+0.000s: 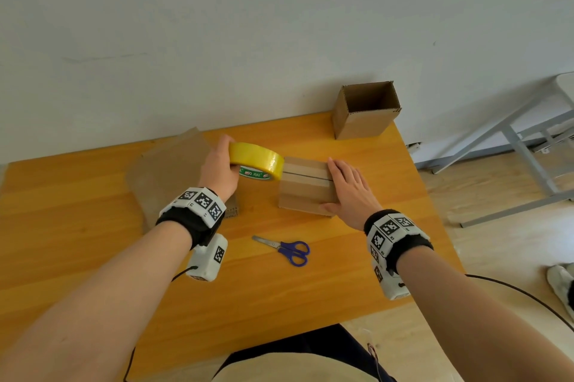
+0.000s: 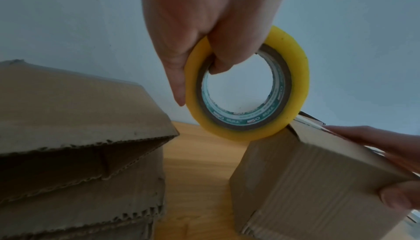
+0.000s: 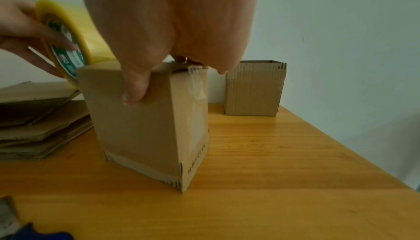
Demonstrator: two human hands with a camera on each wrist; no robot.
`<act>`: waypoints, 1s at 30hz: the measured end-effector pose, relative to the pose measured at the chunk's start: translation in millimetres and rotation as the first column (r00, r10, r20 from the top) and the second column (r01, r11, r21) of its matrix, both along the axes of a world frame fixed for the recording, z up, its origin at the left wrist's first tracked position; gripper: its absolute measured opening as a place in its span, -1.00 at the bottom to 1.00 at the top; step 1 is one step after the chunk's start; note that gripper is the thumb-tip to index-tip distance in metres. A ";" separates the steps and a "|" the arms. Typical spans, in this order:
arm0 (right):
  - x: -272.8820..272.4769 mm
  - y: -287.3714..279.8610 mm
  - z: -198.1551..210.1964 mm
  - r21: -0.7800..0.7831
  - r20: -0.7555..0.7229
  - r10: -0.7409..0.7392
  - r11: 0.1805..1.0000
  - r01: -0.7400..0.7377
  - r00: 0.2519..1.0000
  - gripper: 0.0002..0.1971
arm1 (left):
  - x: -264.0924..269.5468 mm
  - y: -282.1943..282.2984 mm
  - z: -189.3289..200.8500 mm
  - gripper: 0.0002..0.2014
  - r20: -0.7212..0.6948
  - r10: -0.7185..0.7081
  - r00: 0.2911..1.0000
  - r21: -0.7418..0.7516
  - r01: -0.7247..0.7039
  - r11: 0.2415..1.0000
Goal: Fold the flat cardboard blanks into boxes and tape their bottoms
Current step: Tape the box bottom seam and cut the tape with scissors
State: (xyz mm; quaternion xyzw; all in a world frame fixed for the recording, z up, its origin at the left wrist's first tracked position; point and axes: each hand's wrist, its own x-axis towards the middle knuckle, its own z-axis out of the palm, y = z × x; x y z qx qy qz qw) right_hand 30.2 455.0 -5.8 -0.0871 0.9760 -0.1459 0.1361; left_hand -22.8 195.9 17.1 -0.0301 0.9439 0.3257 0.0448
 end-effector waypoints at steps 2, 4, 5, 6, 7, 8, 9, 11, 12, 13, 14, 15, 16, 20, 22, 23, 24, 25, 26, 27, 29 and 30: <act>-3.3 -2.5 2.1 0.024 -0.013 -0.008 1.000 0.008 1.000 0.04 | -0.5 -0.9 0.7 -0.70 -0.003 -0.006 1.000 0.022 0.006 1.000; -8.3 -9.7 4.5 0.044 -0.007 0.016 0.999 -0.015 1.000 0.15 | -0.9 -2.6 0.8 -0.70 -0.003 -0.009 1.000 0.031 0.009 0.999; -11.4 -14.8 5.3 0.048 0.001 0.044 0.998 -0.044 0.999 0.18 | -0.9 -3.6 0.9 -0.70 -0.001 -0.009 1.000 0.031 0.009 0.999; -15.0 -20.3 6.0 0.051 0.008 0.075 0.996 -0.075 0.997 0.19 | -1.2 -4.5 0.4 -0.70 0.001 -0.010 1.000 0.033 0.010 0.999; -18.3 -25.7 6.8 0.056 0.016 0.104 0.993 -0.105 0.994 0.18 | -1.4 -5.1 0.2 -0.69 0.002 -0.011 1.000 0.037 0.011 0.999; -21.5 -30.1 8.2 0.060 0.027 0.126 0.990 -0.127 0.992 0.14 | -1.7 -6.0 -0.1 -0.69 0.003 -0.011 1.000 0.040 0.011 0.999; -24.3 -33.4 9.7 0.059 0.041 0.138 0.988 -0.141 0.990 0.09 | -2.0 -6.5 -0.2 -0.69 0.004 -0.010 1.000 0.044 0.010 0.999; -28.1 -36.1 11.8 0.034 0.066 0.147 0.988 -0.150 0.987 0.00 | -2.6 -8.0 0.0 -0.68 0.002 -0.009 1.000 0.053 0.009 0.999; -28.9 -36.5 12.6 0.021 0.077 0.150 0.988 -0.152 0.986 -0.02 | -3.0 -8.6 0.1 -0.68 -0.003 -0.011 1.000 0.055 0.012 0.998; -29.2 -36.6 13.4 0.014 0.084 0.152 0.988 -0.153 0.985 -0.03 | -3.5 -9.0 0.3 -0.68 -0.011 -0.015 1.000 0.055 0.016 0.998; -29.5 -36.5 13.7 0.011 0.088 0.154 0.988 -0.155 0.984 -0.04 | -4.0 -9.1 0.1 -0.68 -0.016 -0.019 1.000 0.052 0.020 0.998; -29.4 -36.4 14.1 0.009 0.090 0.155 0.988 -0.157 0.984 -0.05 | -4.4 -9.2 0.5 -0.67 -0.020 -0.022 1.000 0.049 0.023 0.999; -29.6 -36.5 14.4 0.007 0.090 0.155 0.988 -0.156 0.984 -0.05 | -5.0 -9.3 0.5 -0.67 -0.023 -0.024 0.999 0.045 0.025 0.999; -28.7 -36.6 13.4 0.001 0.085 0.157 0.988 -0.157 0.984 -0.05 | -4.1 -9.8 -1.2 -0.67 -0.021 -0.048 0.999 0.020 0.049 0.999; -28.0 -36.0 12.1 -0.008 0.084 0.159 0.987 -0.159 0.984 -0.05 | -2.8 -9.3 -3.7 -0.67 -0.007 -0.046 0.999 0.016 0.047 0.999; -27.9 -35.5 11.5 -0.012 0.083 0.159 0.987 -0.158 0.984 -0.06 | -2.5 -8.7 -4.9 -0.66 0.001 -0.041 0.999 0.018 0.041 0.999; -27.9 -34.9 10.8 -0.015 0.083 0.159 0.987 -0.158 0.984 -0.06 | -2.4 -8.1 -6.4 -0.66 0.008 -0.036 0.999 0.021 0.036 0.999; -27.9 -34.2 9.9 -0.017 0.083 0.160 0.987 -0.159 0.984 -0.06 | -2.3 -7.7 -7.6 -0.65 0.013 -0.031 0.999 0.022 0.031 0.999; -28.1 -33.5 8.8 -0.018 0.083 0.162 0.987 -0.161 0.983 -0.06 | -2.5 -7.5 -8.8 -0.65 0.014 -0.029 0.999 0.022 0.028 0.999; -28.1 -32.9 7.4 -0.018 0.081 0.166 0.986 -0.165 0.983 -0.07 | -2.7 -7.5 -9.9 -0.66 0.014 -0.029 0.999 0.023 0.029 0.999; -27.6 -32.0 4.9 -0.017 0.075 0.175 0.985 -0.174 0.982 -0.08 | -2.8 -7.5 -11.9 -0.67 0.012 -0.029 1.000 0.023 0.028 0.999; -27.5 -31.6 3.4 -0.020 0.072 0.177 0.984 -0.176 0.982 -0.08 | -2.9 -7.4 -12.8 -0.67 0.012 -0.026 1.000 0.023 0.026 0.999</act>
